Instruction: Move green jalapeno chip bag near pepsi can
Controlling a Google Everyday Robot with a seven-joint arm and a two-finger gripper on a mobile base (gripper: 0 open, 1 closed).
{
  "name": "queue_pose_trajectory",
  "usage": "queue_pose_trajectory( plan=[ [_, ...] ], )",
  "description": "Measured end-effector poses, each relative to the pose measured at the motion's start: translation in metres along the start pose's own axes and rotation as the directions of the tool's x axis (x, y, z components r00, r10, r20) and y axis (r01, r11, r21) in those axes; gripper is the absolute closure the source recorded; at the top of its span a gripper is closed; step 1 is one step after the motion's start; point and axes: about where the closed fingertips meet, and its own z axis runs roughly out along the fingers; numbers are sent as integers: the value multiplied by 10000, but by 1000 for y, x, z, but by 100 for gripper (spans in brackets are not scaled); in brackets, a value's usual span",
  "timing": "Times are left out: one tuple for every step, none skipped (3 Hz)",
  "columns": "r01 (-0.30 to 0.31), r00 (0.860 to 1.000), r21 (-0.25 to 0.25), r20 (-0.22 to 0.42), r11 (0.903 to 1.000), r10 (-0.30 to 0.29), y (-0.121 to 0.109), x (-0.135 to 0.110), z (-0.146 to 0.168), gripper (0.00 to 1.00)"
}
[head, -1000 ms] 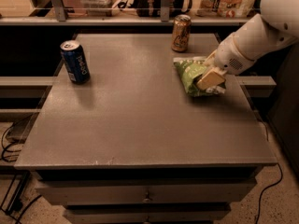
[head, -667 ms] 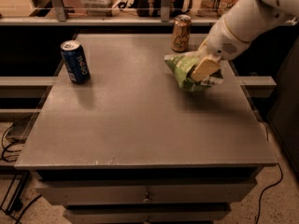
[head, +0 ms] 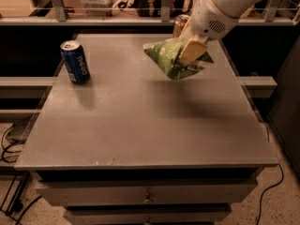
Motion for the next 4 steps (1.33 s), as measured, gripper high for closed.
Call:
queue_pose_trajectory(
  plan=[
    [-16, 9987, 41, 518, 10000, 14, -1, -14, 16, 100],
    [392, 9892, 223, 1405, 9990, -419, -10, -57, 48, 100],
    [723, 9772, 457, 1969, 9963, -800, -21, -95, 82, 83],
    [744, 9672, 581, 2389, 9955, -862, -28, -122, 117, 59]
  ],
)
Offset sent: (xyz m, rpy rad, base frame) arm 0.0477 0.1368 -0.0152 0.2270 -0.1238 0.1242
